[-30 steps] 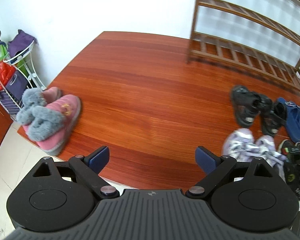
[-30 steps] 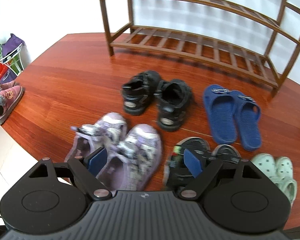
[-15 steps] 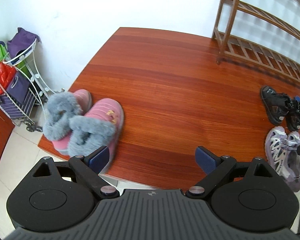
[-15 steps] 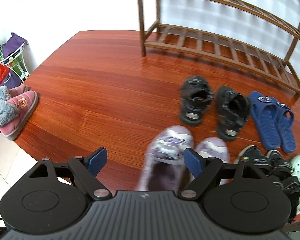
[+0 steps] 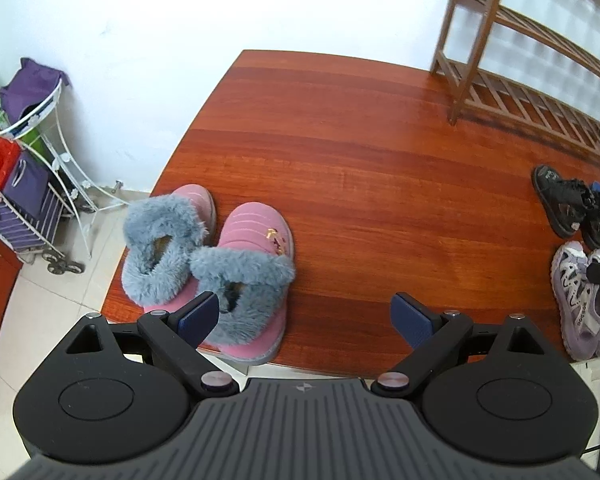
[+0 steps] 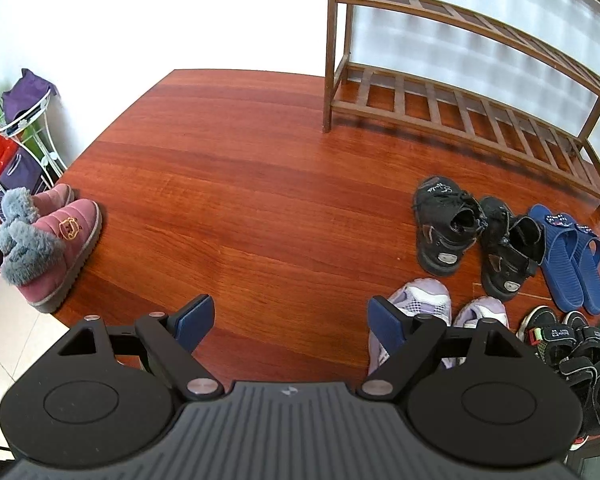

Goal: Organize scattered shoes
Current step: 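Turn both tools toward the pink fur-trimmed slippers by the wall, then grasp one pink slipper with the left tool while the right tool grasps the other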

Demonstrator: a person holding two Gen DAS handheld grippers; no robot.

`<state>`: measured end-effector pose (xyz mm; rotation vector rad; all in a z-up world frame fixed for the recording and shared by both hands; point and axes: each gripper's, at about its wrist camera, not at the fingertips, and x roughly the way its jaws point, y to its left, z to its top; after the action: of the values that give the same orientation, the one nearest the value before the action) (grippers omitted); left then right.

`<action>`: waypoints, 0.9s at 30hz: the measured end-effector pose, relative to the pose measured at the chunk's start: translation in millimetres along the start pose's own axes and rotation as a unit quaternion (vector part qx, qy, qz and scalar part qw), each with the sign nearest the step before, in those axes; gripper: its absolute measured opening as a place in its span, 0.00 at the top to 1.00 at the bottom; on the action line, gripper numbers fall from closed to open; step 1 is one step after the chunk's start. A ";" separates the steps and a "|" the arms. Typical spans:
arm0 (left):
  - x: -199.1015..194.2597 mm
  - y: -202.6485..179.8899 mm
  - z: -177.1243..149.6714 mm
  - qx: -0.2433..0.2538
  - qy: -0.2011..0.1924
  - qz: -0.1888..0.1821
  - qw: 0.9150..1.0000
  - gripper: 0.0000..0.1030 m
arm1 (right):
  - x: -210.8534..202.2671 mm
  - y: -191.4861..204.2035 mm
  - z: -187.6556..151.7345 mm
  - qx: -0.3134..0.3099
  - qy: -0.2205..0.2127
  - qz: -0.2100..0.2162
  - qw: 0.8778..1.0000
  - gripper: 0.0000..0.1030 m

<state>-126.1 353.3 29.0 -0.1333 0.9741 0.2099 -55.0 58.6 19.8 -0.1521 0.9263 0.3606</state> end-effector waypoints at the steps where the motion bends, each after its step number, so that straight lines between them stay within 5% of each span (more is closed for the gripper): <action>1: 0.9 3.0 1.9 -0.005 0.000 0.001 1.000 0.09 | -0.2 2.9 1.9 0.001 0.000 0.001 1.000 0.15; 16: 19.1 43.1 19.8 -0.074 -0.006 0.060 0.995 0.09 | 24.8 7.2 15.1 -0.027 0.007 0.034 0.999 0.14; 27: 49.8 105.4 35.5 -0.109 0.030 0.087 0.990 0.06 | 33.2 19.7 16.6 -0.008 0.009 0.031 0.999 0.09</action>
<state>-95.2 468.8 5.4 -0.2555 1.0226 0.4754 -31.5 89.4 3.5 -0.1422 0.9483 0.4242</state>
